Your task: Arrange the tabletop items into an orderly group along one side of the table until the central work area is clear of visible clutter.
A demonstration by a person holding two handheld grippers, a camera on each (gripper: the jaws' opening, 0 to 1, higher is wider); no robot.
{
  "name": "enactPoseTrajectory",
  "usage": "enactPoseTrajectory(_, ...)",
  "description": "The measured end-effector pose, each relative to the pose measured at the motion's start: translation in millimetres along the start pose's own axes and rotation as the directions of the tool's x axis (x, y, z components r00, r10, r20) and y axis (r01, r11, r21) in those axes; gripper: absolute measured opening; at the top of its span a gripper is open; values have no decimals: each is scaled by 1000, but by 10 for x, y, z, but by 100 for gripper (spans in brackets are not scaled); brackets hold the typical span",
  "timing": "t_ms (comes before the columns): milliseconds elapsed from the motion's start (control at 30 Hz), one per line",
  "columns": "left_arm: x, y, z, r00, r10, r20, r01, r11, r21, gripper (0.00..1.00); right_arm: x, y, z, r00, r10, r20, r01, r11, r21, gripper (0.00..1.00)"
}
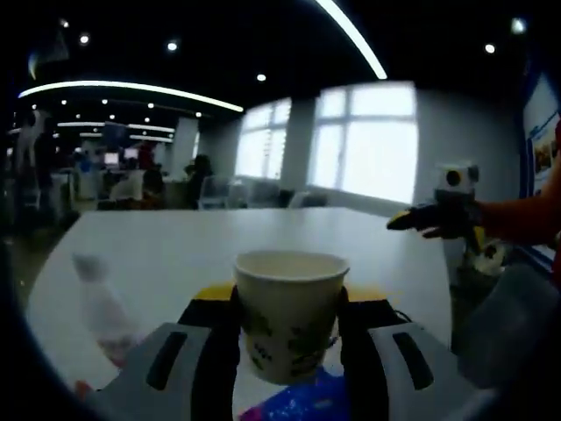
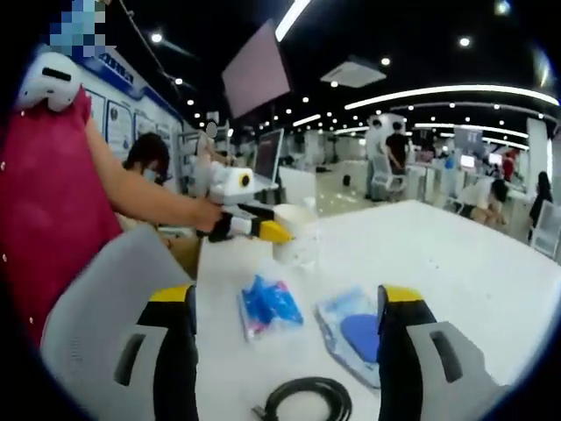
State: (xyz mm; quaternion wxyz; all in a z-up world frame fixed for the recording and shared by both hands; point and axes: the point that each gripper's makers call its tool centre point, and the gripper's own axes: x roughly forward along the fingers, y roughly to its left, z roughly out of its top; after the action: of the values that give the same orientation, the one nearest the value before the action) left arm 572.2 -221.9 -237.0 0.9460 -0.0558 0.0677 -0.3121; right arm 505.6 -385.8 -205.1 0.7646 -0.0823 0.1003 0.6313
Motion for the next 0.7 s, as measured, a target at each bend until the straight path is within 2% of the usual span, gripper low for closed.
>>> enactPoseTrajectory(200, 15, 160, -100, 998, 58, 7, -58, 998, 6, 40, 56, -21, 9, 1000, 1, 26, -1, 1000, -1, 99)
enactPoseTrajectory(367, 27, 278, -152, 994, 106, 11, -106, 994, 30, 40, 107, -22, -35, 1000, 16, 16, -15, 1000, -8, 98)
enactPoseTrajectory(700, 142, 478, -295, 984, 181, 5, -181, 983, 23, 40, 187, -42, -168, 999, 31, 9, -31, 999, 9, 95)
